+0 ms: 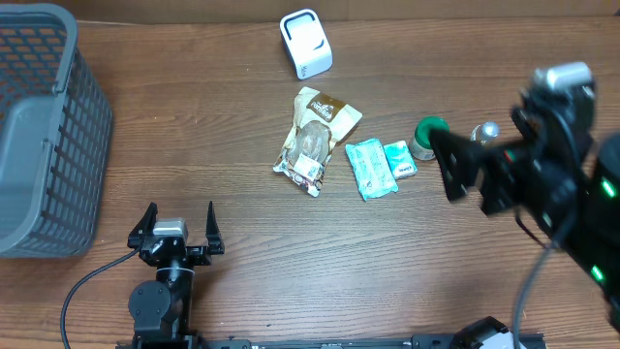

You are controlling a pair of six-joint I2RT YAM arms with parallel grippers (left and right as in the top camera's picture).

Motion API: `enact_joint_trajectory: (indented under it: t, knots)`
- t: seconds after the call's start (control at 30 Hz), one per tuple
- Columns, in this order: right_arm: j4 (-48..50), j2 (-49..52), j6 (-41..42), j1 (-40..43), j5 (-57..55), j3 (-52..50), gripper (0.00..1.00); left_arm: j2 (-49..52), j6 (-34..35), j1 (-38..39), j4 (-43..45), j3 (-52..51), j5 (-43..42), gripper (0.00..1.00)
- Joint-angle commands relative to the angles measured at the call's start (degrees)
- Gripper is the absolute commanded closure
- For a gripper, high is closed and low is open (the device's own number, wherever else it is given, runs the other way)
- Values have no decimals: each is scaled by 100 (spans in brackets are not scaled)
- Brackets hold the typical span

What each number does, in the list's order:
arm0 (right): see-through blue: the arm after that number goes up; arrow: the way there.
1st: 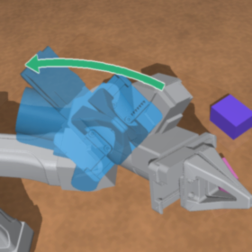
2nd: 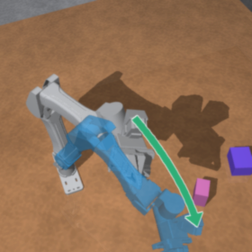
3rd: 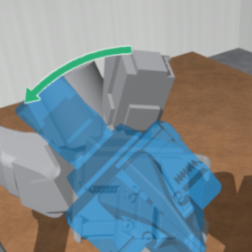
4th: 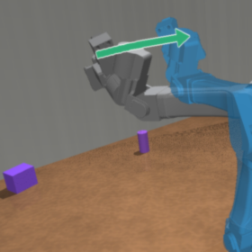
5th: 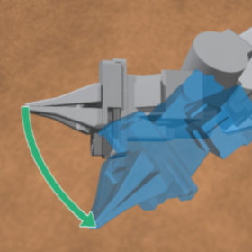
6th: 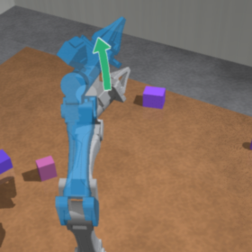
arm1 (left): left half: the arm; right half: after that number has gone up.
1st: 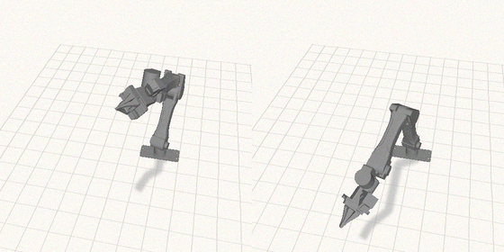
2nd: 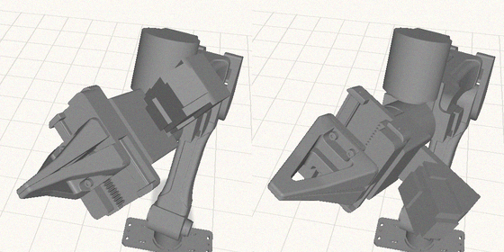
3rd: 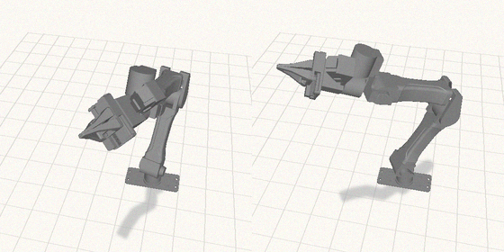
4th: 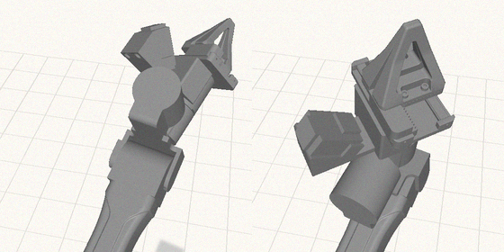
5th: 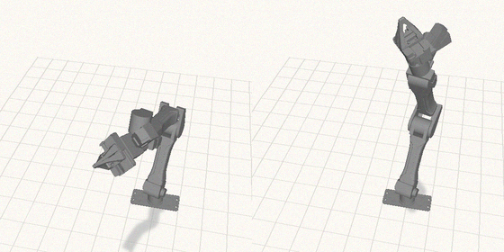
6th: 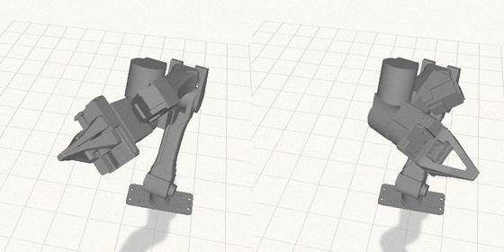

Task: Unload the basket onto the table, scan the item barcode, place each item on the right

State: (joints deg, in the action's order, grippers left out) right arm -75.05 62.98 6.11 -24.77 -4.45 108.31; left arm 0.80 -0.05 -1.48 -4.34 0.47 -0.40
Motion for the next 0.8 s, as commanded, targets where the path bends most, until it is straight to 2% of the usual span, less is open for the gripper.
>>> enact_joint_trajectory:
  t: [0.0,0.13,0.27,0.43,0.57,0.77]
  knots:
    - [-256,-354,-13,66,-37,-160,0,-55,-105,28,-4,-20,-66,1]
    - [-282,-761,-13,345,26,-680,0,-55,-105,28,-4,-20,-66,1]
    - [20,-1294,-15,625,26,-1626,0,-55,-105,28,-4,-20,-66,1]
    - [1062,-2118,-15,837,24,-3123,0,-55,-105,28,-4,-20,-63,0]
    - [2288,-2997,-13,1062,98,-4809,0,-55,-105,28,-4,-20,-66,1]
    - [3858,-4000,-13,1327,437,-6439,0,-55,-105,28,-4,-20,-66,1]
